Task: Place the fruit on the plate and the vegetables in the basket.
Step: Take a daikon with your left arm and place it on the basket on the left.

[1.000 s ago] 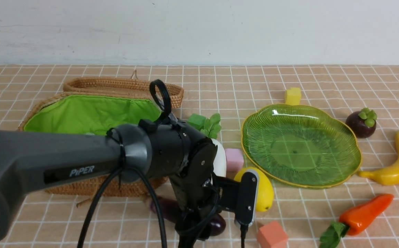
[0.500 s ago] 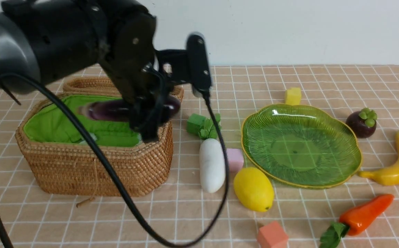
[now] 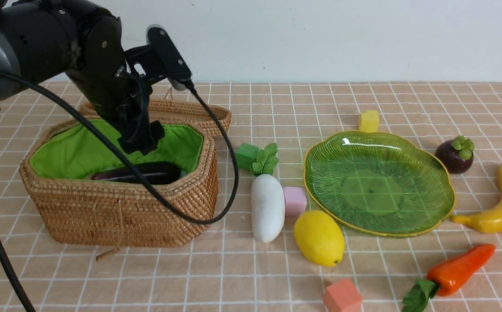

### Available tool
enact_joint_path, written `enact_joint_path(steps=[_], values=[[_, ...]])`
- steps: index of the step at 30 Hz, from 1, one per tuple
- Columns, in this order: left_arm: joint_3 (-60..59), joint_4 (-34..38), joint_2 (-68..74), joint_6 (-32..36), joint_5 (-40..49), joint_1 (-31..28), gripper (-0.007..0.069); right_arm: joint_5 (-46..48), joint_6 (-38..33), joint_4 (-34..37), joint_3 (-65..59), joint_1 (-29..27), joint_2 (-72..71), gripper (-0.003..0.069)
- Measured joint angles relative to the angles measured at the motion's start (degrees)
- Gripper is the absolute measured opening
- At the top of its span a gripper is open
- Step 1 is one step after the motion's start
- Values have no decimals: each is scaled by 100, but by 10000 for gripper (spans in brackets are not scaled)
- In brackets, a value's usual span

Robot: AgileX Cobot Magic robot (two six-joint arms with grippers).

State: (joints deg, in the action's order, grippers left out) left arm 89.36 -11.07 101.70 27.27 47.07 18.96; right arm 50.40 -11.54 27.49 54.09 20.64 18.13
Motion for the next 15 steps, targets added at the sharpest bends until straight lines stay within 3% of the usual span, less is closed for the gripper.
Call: enact_joint_path(steps=[1,3,4,5,6,8,9,13,15], values=[[0,50,0,0,0,9,650,6,0,1,0,0,0,109],[0,752,-100,-971,1,258,566,121,0,-14,0,0,0,109],[0,803,-112,-1141,17,287,556,138,0,-20,0,0,0,109],[32,1198,-138,-1837,130,624,447,313,0,-61,0,0,0,110],[39,1232,-137,-2000,177,668,435,335,0,-67,0,0,0,110],[204,1422,-33,-2842,550,1282,293,538,0,-88,0,0,0,112],[298,1422,75,-3020,708,1467,269,597,0,-88,0,0,0,112],[825,1248,612,-3530,1115,2030,277,688,0,-88,0,0,0,114],[1290,948,1217,-3936,1433,2195,360,782,0,-88,0,0,0,118]])
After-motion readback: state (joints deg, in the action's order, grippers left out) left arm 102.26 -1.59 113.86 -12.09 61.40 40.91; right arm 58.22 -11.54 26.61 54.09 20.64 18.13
